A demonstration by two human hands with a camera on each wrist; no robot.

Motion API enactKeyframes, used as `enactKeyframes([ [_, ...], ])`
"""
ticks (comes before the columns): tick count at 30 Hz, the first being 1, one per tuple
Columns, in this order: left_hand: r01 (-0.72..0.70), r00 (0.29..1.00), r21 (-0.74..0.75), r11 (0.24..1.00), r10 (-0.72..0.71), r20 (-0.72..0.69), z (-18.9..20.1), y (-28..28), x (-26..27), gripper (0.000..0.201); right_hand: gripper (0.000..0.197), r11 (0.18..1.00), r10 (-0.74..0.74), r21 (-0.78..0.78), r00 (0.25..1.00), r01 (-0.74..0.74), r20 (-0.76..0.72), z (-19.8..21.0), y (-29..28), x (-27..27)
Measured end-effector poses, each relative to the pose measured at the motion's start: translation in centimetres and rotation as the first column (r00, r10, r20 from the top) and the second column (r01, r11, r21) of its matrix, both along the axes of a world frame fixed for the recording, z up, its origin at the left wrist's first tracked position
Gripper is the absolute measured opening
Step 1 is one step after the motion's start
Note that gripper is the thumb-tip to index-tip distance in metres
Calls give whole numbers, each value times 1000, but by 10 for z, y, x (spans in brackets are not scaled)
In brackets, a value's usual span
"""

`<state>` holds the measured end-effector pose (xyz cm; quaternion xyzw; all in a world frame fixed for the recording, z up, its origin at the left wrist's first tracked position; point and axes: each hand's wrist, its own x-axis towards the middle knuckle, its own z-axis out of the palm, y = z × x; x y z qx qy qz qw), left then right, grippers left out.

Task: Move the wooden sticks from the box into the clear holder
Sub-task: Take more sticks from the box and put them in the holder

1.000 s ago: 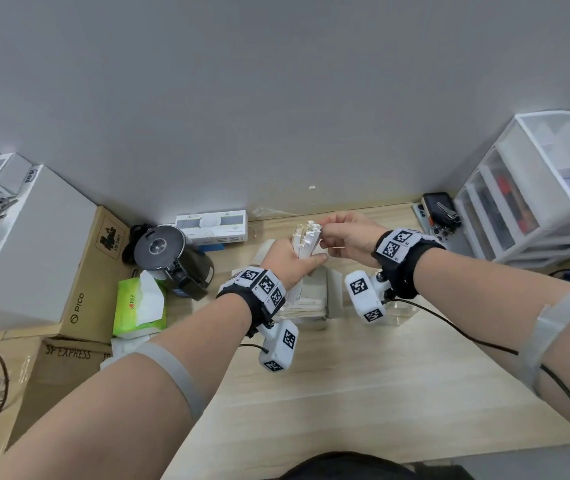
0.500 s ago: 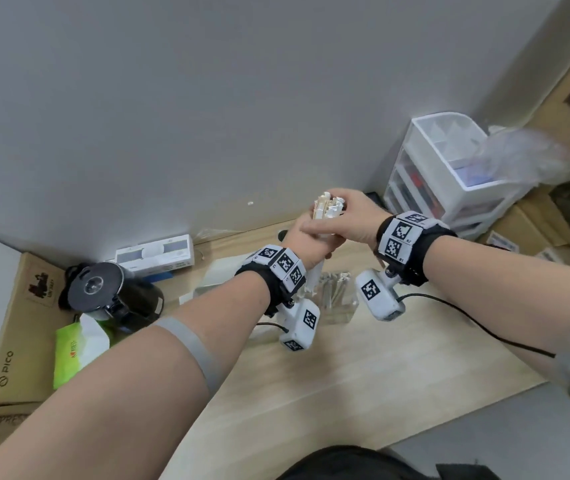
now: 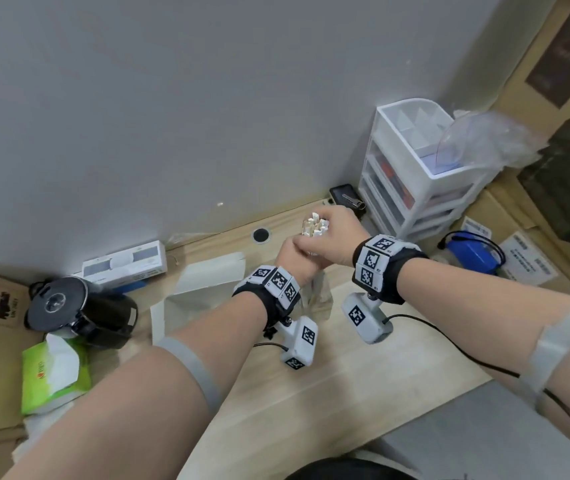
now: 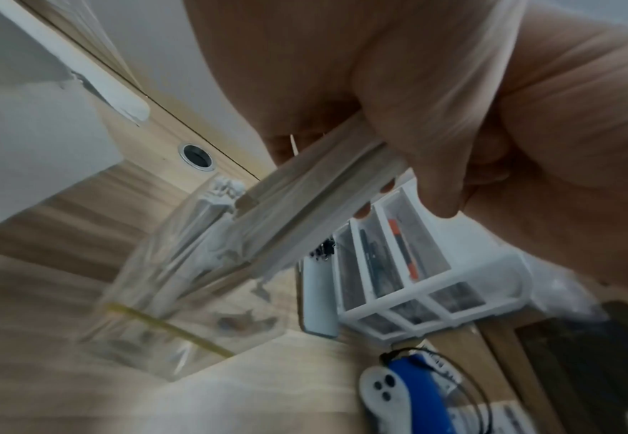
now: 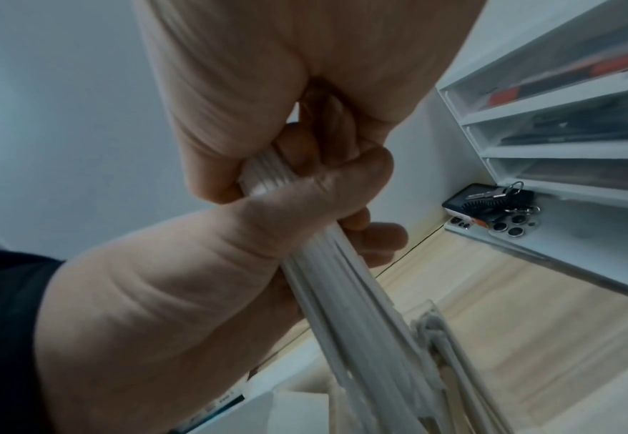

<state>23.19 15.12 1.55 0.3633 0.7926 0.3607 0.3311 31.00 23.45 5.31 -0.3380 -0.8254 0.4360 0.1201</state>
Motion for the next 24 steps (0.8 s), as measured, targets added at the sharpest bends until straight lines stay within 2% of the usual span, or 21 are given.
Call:
enactKeyframes([
  [1, 0, 1000, -19, 1000, 0, 17, -6, -3, 1, 15, 28, 1000, 9, 13, 1000, -9, 25, -5, -1, 1],
  [2, 9, 1000, -35, 999, -9, 16, -13, -7, 0, 30, 26, 999, 19, 29, 999, -20, 45, -8, -2, 2],
  [4, 62, 995, -95, 994, -69, -68, -30, -14, -4, 72, 20, 997, 53, 49, 996, -57, 67, -15, -3, 5],
  [6, 148, 967, -219, 965, -187, -172, -40, -23, -8, 93, 15, 989, 116, 81, 991, -122, 73, -21, -6, 8],
  [9, 201, 919, -394, 897, -312, -242, -49, -35, -10, 86, 24, 969, 182, 155, 980, -193, 83, -33, -11, 10],
  [13, 194, 926, -401, 895, -302, -225, -68, -42, -15, 69, 29, 956, 229, 162, 967, -246, 116, -52, -16, 13],
  [17, 179, 942, -329, 927, -258, -214, -69, -46, -19, 79, 24, 927, 315, 155, 933, -342, 175, -65, -23, 19],
  [22, 203, 938, -297, 933, -272, -213, -75, -51, -22, 78, 33, 955, 223, 174, 967, -242, 124, -63, -14, 10],
  [24, 231, 933, -316, 920, -302, -197, -77, -52, -21, 94, 37, 955, 213, 188, 971, -230, 108, -57, -9, 2],
])
